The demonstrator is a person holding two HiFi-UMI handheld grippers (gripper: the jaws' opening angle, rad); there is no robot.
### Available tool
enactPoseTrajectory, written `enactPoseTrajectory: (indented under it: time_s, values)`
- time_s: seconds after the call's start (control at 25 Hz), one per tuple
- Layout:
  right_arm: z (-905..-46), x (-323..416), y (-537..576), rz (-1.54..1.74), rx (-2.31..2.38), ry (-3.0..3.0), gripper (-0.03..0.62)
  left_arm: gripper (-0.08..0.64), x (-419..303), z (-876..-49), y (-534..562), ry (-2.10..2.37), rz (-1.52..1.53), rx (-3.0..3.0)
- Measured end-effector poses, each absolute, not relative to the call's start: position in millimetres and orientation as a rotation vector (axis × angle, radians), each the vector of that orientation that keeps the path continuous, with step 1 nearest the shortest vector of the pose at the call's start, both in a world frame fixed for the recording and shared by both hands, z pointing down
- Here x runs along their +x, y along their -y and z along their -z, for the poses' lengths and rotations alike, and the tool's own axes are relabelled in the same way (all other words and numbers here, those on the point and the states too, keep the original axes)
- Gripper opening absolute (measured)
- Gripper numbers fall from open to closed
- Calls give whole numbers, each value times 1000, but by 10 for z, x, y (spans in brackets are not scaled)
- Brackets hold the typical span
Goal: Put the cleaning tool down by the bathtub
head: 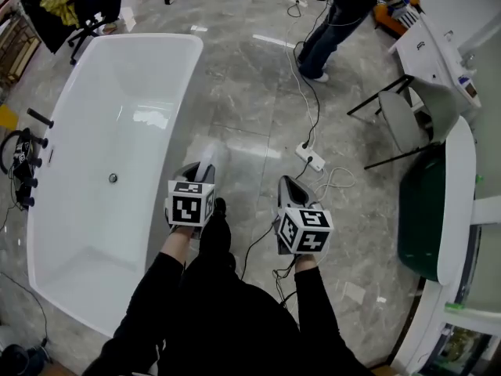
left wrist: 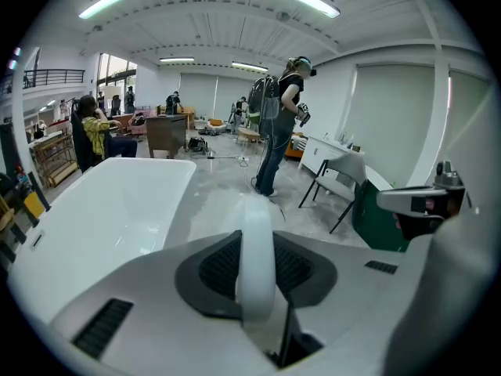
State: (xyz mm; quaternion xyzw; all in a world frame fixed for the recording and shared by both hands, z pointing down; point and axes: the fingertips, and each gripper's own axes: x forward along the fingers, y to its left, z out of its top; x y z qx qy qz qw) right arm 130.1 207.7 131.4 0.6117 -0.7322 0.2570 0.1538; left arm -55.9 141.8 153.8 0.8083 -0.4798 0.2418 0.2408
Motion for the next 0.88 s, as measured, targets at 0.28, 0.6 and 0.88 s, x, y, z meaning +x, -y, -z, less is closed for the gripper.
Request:
enactPoseTrajectory:
  time_s: [0.28, 0.6, 0.88]
  values:
    - [-1437, 1294, -1394, -782, 1727, 2063, 0, 97, -502, -1818, -827, 1278, -684, 2166]
    - [-1659, 1340, -776, -827, 1700, 2025, 0, 97, -499, -2190, -302, 1221, -709, 2120]
    - [-2073, 1384, -408, -829, 1651, 1995, 0, 97, -488, -2683, 58, 1217, -729, 2090]
